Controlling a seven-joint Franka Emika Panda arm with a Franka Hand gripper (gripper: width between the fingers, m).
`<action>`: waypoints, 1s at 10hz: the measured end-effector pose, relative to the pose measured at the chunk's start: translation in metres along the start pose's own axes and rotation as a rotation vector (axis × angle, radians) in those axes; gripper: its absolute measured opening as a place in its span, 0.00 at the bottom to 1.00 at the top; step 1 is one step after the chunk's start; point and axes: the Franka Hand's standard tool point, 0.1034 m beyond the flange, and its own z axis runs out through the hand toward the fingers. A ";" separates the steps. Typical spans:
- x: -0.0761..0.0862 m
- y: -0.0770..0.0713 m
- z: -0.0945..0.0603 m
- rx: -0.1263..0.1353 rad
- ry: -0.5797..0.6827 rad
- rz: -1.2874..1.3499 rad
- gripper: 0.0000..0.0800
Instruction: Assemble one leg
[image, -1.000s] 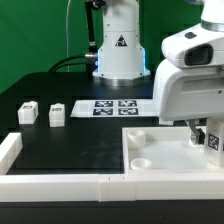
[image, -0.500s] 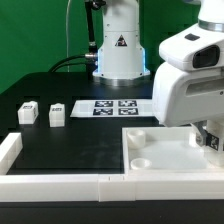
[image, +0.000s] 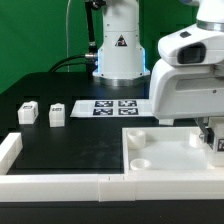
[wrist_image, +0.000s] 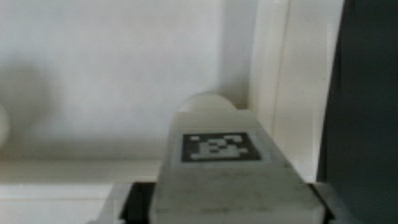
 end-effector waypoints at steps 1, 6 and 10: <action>0.000 0.000 0.000 -0.002 0.001 0.116 0.36; 0.000 0.000 0.000 -0.009 0.007 0.737 0.36; 0.000 -0.001 0.000 -0.002 0.002 0.831 0.38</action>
Offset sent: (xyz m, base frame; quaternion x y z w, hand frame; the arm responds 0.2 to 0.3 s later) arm 0.0048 -0.0051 0.0002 -0.0136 0.0172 0.2575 0.9660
